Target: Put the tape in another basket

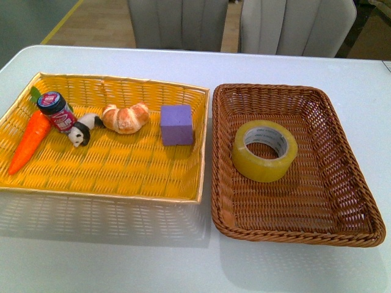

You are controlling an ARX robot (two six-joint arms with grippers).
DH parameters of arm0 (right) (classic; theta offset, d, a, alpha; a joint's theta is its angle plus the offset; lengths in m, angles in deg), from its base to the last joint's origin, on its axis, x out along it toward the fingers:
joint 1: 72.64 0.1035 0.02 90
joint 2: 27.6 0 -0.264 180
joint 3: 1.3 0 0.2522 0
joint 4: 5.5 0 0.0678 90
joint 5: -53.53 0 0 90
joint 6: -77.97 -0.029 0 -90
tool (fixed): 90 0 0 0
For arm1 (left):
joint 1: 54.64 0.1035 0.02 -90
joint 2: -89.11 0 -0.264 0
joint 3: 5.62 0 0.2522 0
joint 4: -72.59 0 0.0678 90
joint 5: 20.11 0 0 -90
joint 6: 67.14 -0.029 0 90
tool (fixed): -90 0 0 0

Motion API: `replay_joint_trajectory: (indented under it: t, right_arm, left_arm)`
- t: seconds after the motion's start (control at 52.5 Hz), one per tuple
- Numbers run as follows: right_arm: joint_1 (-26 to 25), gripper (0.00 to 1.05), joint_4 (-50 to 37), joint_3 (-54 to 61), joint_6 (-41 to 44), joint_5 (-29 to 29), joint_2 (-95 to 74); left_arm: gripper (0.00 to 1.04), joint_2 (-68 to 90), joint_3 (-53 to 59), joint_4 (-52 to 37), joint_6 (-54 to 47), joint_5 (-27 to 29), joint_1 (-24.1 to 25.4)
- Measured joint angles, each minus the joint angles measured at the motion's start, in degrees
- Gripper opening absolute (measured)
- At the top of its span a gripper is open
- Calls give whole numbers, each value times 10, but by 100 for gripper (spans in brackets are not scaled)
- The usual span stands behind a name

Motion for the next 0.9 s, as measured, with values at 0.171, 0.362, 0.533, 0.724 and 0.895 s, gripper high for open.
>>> replay_joint_trajectory:
  t: [0.171,0.362,0.533,0.724,0.895]
  right_arm:
    - [0,96,0,0,0,0,0]
    - [0,96,0,0,0,0,0]
    - [0,96,0,0,0,0,0]
    - [0,96,0,0,0,0,0]
    - [0,96,0,0,0,0,0]
  left_arm:
    - [54,0,0,0,0,0,0]
    - [84,0,0,0,0,0,0]
    - [95,0,0,0,-1,0,0]
    - [96,0,0,0,-1,0,0]
    - [96,0,0,0,-1,0,0]
